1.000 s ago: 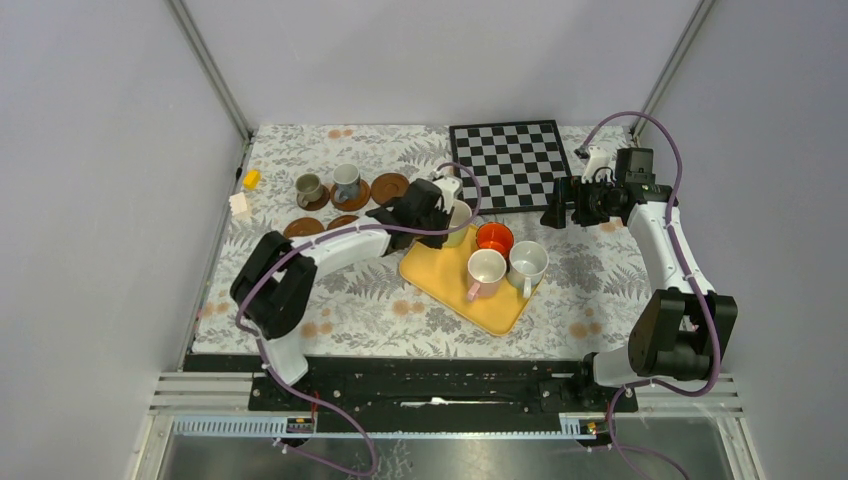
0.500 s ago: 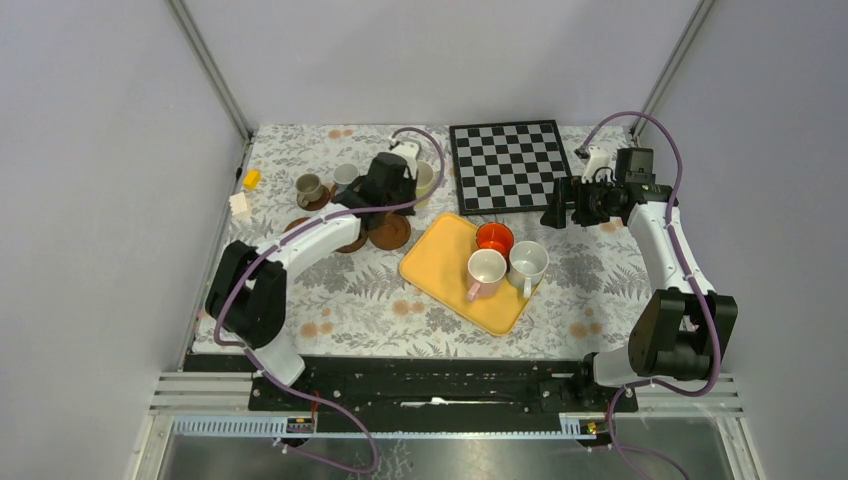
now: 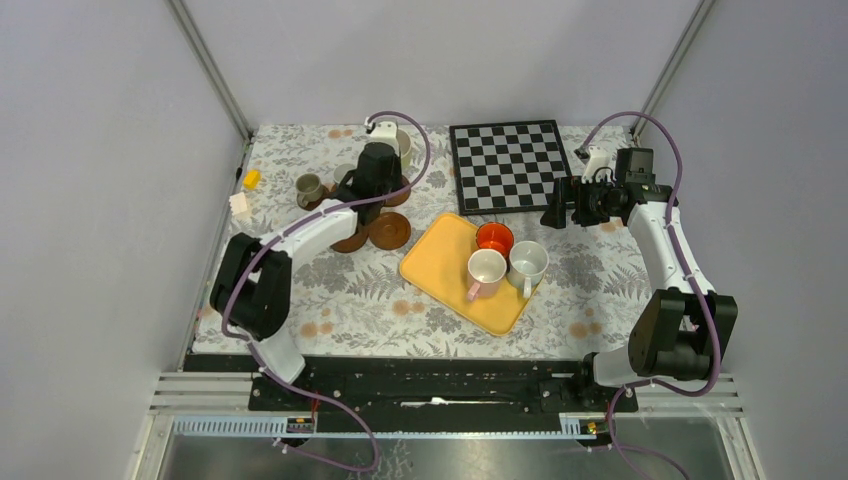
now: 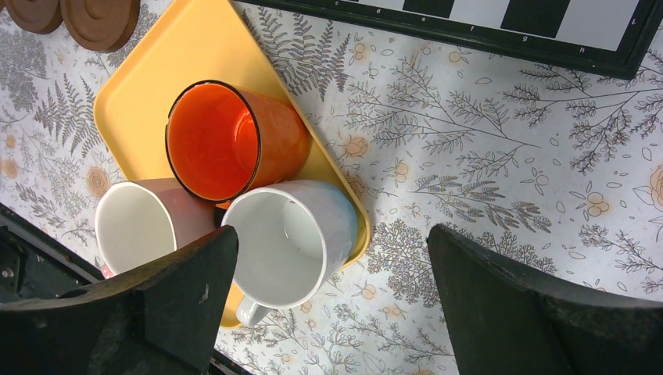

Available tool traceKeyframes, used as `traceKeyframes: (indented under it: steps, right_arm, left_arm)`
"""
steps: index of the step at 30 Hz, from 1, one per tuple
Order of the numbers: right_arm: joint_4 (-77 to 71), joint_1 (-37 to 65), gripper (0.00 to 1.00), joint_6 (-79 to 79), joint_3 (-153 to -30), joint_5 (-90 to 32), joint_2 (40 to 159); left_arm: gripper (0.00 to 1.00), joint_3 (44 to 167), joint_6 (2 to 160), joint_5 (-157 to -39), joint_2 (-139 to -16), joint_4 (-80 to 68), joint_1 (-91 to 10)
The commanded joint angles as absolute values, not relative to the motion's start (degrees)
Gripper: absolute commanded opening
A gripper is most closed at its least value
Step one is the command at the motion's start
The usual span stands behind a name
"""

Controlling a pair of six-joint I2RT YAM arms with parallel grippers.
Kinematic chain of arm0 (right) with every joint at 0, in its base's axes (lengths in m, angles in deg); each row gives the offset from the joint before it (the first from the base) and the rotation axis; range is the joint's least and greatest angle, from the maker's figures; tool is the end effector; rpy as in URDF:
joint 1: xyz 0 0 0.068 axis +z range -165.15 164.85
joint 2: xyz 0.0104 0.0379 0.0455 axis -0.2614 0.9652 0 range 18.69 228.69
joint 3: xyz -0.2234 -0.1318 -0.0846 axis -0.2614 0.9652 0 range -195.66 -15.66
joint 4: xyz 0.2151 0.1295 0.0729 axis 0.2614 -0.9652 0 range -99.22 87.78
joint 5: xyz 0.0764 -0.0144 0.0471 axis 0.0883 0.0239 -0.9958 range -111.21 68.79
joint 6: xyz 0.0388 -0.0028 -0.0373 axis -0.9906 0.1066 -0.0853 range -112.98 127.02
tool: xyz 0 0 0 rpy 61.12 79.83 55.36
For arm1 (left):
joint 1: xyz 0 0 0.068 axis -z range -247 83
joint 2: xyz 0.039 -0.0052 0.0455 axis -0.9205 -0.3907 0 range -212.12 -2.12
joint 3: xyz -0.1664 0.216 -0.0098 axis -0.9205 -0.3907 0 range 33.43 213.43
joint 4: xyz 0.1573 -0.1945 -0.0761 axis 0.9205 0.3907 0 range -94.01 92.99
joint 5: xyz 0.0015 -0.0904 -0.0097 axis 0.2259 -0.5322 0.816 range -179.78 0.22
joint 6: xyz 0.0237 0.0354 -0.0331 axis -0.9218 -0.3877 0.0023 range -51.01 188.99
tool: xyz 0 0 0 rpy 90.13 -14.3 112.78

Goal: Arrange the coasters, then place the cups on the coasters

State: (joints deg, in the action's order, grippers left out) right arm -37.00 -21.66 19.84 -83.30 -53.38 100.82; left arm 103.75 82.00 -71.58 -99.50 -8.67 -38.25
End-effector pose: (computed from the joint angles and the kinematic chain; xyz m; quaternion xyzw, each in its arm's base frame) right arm 0.3041 -0.0157 0.2930 -0.1458 0.8941 0.1999 0.3732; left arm 0.3552 -0.1822 0.2762 0.0252 0.8249 -0.0731 0.5600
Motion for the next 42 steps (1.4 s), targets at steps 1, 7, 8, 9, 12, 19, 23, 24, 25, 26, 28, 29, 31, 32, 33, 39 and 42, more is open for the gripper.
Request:
traceKeyframes:
  steps: [1,7,8,9,12,19,23,24,25,26,28,29,31,32,33,39,42]
  right_arm:
    - [-35.9,-21.8,0.98,20.1,-83.3,-53.6,100.6]
    - [-35.9,-21.8,0.98,20.2,-83.4,-53.6,100.9]
    - [-35.9,-21.8,0.98,20.2,-83.4,-53.6,100.9]
    - [-35.9,-21.8,0.98,20.2,-83.4,-53.6,100.9]
    - [-35.9,-21.8,0.98,20.3,-83.3,-53.5,101.0]
    - [-35.9,-21.8,0.98,20.6,-83.2,-53.4,101.3]
    - [-36.0,-21.8,0.98,20.6,-83.3,-53.4,101.6]
    - [-36.0,-21.8,0.98,20.7,-83.3,-53.4,101.6]
    - [-35.9,-21.8,0.98,20.7,-83.3,-53.3,101.6]
    - [-36.0,-21.8,0.98,20.7,-83.3,-53.3,101.6]
    - [-36.0,-21.8,0.98,20.8,-83.3,-53.4,101.7]
    - [-36.0,-21.8,0.98,20.8,-83.4,-53.4,101.7]
    - [-36.0,-21.8,0.98,20.8,-83.3,-53.3,101.6]
    - [-36.0,-21.8,0.98,20.9,-83.3,-53.3,101.7]
    - [-35.9,-21.8,0.98,20.9,-83.4,-53.2,101.7]
    - [-36.0,-21.8,0.98,20.9,-83.3,-53.2,101.7]
    - [-36.0,-21.8,0.98,20.9,-83.3,-53.2,101.7]
  left_arm:
    - [0.0,104.4,83.6,-68.9,-100.7,-18.9,-39.7]
    - [0.0,106.7,85.7,-71.9,-104.2,-16.3,-42.5]
    - [0.0,107.3,86.1,-73.0,-104.8,-15.5,-43.1]
    - [0.0,107.8,86.6,-73.8,-105.8,-14.5,-43.5]
    - [0.0,109.3,87.4,-77.7,-107.7,-12.6,-44.9]
    - [0.0,110.5,87.7,-80.7,-109.7,-11.6,-45.7]
    - [0.0,111.2,87.4,-81.2,-110.5,-11.2,-45.8]
    - [0.0,111.3,87.4,-81.4,-110.6,-11.1,-45.8]
    - [0.0,111.4,87.4,-81.6,-110.8,-11.1,-45.8]
    - [0.0,111.5,87.3,-81.8,-110.9,-11.1,-45.8]
    - [0.0,111.8,87.2,-81.8,-111.2,-11.0,-45.8]
    - [0.0,112.2,87.1,-81.7,-111.5,-10.7,-45.8]
    - [0.0,112.7,87.0,-81.7,-112.1,-10.2,-45.8]
    - [0.0,112.8,87.0,-81.7,-112.3,-10.0,-45.8]
    - [0.0,112.9,86.9,-81.6,-112.4,-9.8,-45.8]
    - [0.0,112.5,86.8,-81.3,-112.5,-9.0,-45.8]
    - [0.0,112.1,86.8,-80.9,-112.0,-8.9,-45.8]
